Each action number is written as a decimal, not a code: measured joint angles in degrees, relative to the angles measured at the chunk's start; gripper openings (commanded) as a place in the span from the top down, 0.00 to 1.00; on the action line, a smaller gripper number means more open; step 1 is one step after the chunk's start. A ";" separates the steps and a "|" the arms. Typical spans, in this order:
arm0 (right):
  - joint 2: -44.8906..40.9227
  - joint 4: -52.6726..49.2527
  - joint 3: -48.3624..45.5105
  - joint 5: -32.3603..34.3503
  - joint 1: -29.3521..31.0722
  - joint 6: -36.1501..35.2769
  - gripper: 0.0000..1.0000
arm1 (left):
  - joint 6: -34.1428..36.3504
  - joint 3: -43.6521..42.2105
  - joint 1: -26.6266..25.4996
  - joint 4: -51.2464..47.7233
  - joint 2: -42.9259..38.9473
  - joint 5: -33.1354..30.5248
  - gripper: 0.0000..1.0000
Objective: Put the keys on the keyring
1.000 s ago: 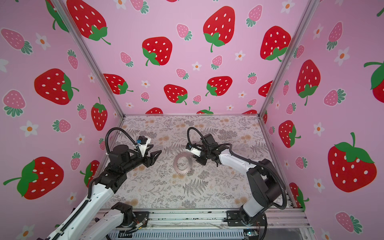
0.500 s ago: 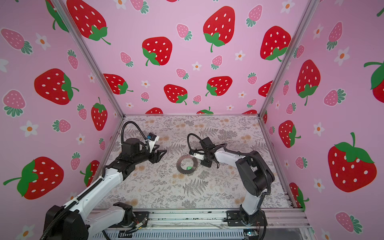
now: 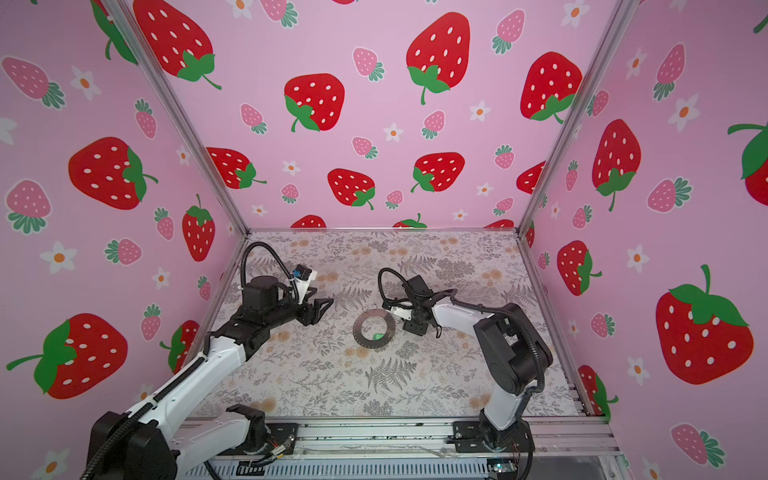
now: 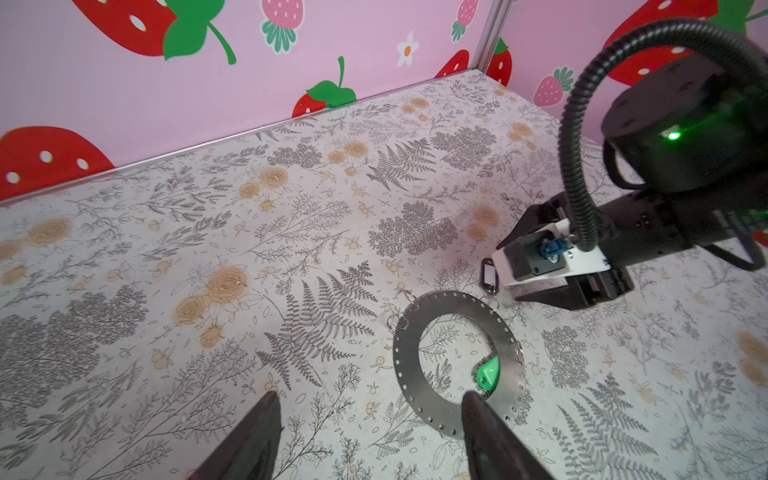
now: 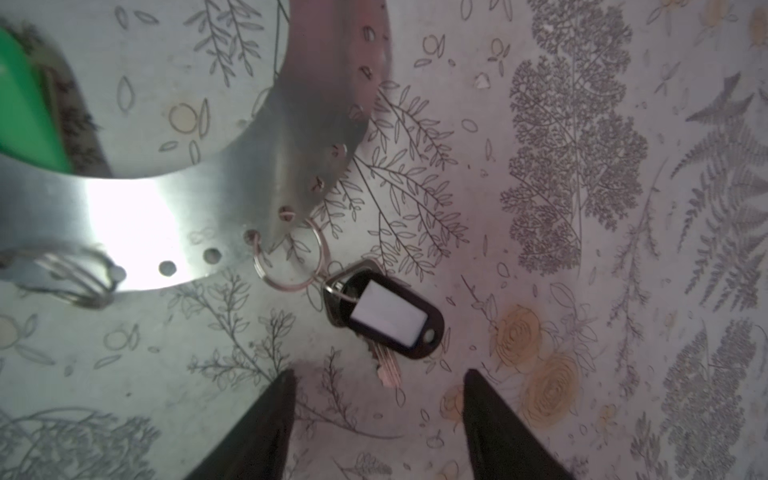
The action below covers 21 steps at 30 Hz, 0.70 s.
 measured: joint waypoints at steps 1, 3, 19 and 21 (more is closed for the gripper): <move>-2.38 0.44 -1.31 0.11 -0.33 0.09 0.01 | -0.37 -0.15 0.46 0.00 -1.14 -1.40 0.26; -7.37 1.64 -3.50 0.61 -1.22 0.68 0.01 | -1.55 -1.01 1.99 0.61 -3.56 -4.33 0.24; -16.68 59.10 -36.96 -3.28 -27.36 24.13 0.01 | -7.58 -19.15 14.49 23.30 6.91 -22.40 0.19; -13.97 65.68 -39.06 -3.76 -27.39 25.22 0.01 | -8.15 -19.34 14.69 29.14 11.63 -21.57 0.19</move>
